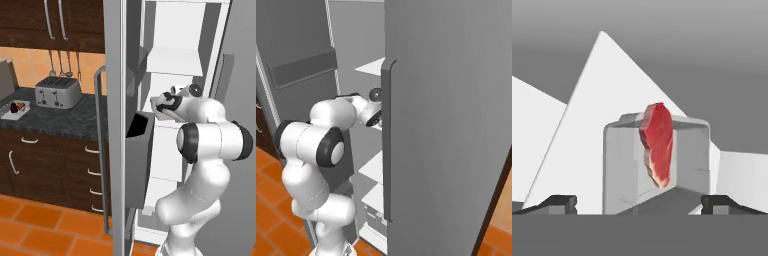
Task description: Take the meat container that has the steak and place it on the second highest rack of the freezer. Then take the vegetable container that has the eggplant and bell pepper and place it on the highest rack of the freezer.
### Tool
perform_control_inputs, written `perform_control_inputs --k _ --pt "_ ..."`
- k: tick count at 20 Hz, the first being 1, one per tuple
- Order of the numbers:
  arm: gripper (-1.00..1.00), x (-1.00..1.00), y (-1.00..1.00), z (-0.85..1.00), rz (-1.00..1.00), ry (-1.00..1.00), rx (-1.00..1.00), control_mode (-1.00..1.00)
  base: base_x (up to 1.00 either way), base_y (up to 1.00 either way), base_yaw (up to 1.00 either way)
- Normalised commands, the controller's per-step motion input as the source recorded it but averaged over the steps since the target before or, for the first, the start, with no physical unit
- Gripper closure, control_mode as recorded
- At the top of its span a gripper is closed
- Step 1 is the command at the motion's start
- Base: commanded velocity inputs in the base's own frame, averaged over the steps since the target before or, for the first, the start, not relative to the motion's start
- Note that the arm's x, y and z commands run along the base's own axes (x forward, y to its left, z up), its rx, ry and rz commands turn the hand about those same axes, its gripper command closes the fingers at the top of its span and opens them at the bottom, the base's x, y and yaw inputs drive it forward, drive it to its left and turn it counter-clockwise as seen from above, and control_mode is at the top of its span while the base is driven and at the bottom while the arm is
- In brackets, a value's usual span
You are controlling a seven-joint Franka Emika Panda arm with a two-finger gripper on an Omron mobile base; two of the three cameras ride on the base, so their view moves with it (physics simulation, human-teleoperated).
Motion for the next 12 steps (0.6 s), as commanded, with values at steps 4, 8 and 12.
perform_control_inputs --k 4,8,12 --pt "-1.0 -0.5 0.07 0.81 0.08 0.0 0.0 -1.0 0.0 0.0 0.0" --pt "-1.0 -0.3 0.37 0.66 0.09 0.17 0.0 -1.0 0.0 0.0 0.0" --pt "-1.0 -0.15 0.63 0.51 0.05 0.31 -0.02 -1.0 0.0 0.0 0.0"
